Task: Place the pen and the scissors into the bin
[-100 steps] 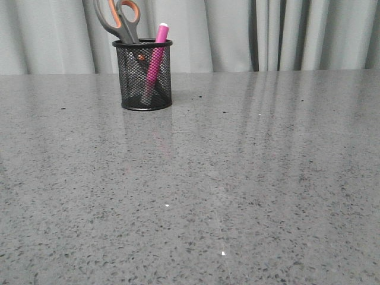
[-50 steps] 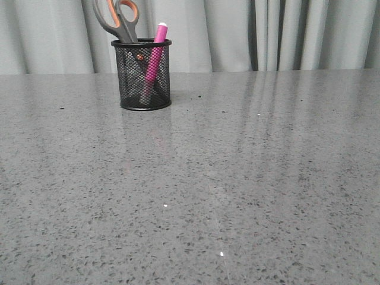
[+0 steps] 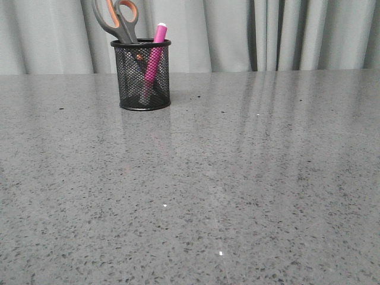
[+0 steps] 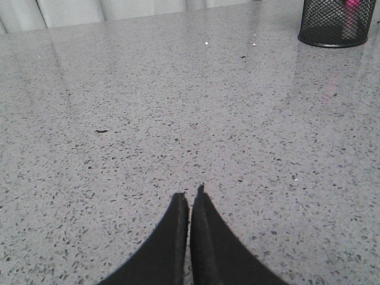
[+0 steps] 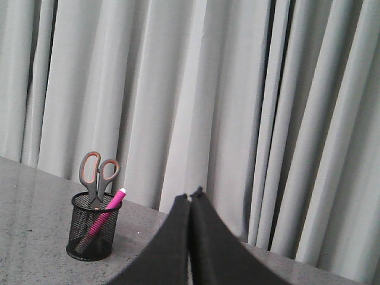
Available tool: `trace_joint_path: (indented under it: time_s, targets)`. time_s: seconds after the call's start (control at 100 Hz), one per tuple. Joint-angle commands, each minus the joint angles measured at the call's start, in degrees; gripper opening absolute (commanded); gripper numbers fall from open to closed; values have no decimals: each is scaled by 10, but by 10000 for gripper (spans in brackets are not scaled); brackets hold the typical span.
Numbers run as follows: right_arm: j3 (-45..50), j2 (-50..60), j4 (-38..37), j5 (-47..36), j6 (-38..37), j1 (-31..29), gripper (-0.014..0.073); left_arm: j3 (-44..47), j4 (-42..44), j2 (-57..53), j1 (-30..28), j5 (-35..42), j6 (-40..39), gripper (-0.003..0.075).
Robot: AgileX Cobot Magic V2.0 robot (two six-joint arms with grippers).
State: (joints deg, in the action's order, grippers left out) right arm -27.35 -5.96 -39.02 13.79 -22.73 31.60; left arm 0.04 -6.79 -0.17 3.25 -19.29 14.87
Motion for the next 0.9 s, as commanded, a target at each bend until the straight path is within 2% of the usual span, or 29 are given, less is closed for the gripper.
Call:
trace_joint_path:
  time_s: [0.0, 0.13, 0.27, 0.44, 0.5, 0.55, 0.67, 0.72, 0.89]
  targets:
    - [-12, -8, -7, -5, -1, -7, -69, 26, 0, -18, -2, 26, -7, -19]
    - [-9, -8, -7, 28, -1, -16, -69, 26, 0, -18, -2, 26, -7, -19]
    - [20, -8, -7, 25, -1, -19, -69, 26, 0, -18, -2, 26, -7, -19]
    - [69, -8, -4, -32, -1, -19, -69, 26, 0, -18, -2, 26, -7, -19]
    - [88, -8, 42, -39, 9, -29, -69, 26, 0, -18, -2, 26, -7, -19]
    - [109, -8, 103, -38, 48, -47, -69, 26, 0, -18, -2, 26, -7, -19]
    - [153, -8, 266, -37, 199, -124, -69, 26, 0, -18, -2, 26, -7, -19]
    - [174, -8, 322, -38, 234, -165, -69, 26, 0, -18, -2, 26, -7, -19]
    - [227, -4, 364, -41, 243, -252, -69, 26, 0, -18, -2, 26, -7, -19]
